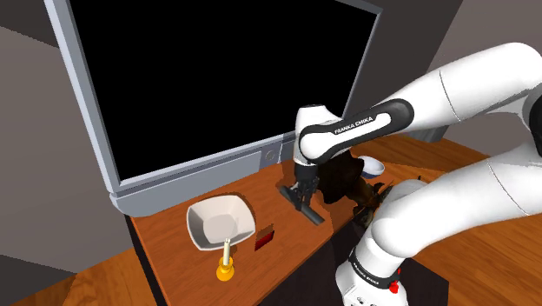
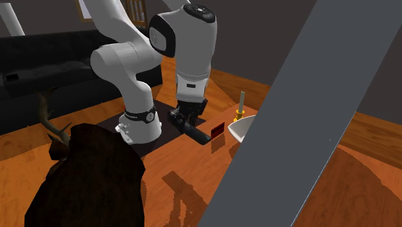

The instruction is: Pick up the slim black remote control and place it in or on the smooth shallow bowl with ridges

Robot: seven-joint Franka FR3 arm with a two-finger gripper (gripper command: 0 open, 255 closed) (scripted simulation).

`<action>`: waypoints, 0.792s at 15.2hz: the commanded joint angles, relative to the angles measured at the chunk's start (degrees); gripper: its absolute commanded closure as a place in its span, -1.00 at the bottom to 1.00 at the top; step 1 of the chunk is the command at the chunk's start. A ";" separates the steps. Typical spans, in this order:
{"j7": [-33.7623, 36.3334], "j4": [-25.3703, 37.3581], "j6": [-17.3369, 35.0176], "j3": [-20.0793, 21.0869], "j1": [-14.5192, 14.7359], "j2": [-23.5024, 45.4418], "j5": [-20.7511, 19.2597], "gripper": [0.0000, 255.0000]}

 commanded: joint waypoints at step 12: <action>10.84 15.60 1.94 8.34 7.55 16.63 6.82 1.00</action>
